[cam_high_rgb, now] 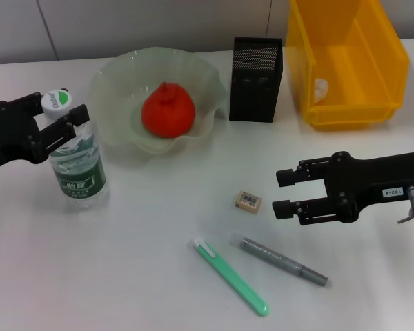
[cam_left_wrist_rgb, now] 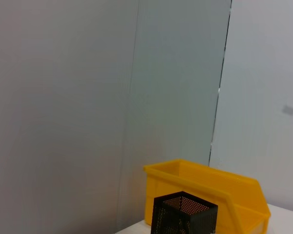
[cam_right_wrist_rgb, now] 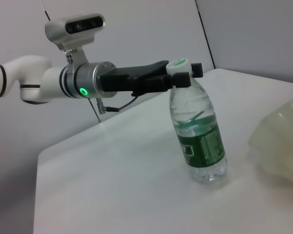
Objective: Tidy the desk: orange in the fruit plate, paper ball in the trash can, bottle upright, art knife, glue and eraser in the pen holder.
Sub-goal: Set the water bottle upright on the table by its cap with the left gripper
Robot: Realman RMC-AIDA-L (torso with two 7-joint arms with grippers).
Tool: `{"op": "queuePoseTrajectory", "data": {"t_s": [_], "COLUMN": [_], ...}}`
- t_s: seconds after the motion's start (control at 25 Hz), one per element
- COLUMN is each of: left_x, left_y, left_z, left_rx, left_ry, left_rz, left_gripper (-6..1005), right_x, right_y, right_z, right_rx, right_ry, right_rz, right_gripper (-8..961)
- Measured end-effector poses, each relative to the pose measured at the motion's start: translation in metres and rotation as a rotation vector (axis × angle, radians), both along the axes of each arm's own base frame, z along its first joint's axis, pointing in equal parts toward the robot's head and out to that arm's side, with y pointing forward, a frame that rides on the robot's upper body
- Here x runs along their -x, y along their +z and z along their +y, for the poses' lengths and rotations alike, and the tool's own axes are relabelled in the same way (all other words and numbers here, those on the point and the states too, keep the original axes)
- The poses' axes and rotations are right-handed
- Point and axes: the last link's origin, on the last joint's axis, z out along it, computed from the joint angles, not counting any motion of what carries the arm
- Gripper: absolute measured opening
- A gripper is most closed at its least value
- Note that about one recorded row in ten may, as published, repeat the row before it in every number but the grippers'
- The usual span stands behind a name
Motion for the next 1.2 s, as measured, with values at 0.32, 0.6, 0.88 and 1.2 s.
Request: {"op": "queuePoseTrajectory", "data": {"t_s": [0.32, 0.6, 0.88, 1.2], "left_x": [0.006, 0.009, 0.012, 0.017], "left_y": [-0.003, -0.006, -0.006, -0.006], "left_z": [-0.006, -0.009, -0.009, -0.013], "left_rx": [-0.017, -0.018, -0.036, -0.054], "left_ry": [0.002, 0.008, 0.026, 0.043], "left_rz": [-0.003, -0.008, -0.011, -0.011], "left_gripper": [443, 445, 447, 448], "right_x": [0.001, 0.002, 0.001, 0.001], "right_y": [-0.001, -0.002, -0.003, -0.003], "right_z": [0.002, 0.003, 0.003, 0.002], "right_rx": [-0.005, -0.001, 0.004, 0.005], "right_ry": [0.002, 0.002, 0.001, -0.002], "right_rz": [-0.004, -0.001, 0.000, 0.001], "right_gripper": [666, 666, 666, 666]}}
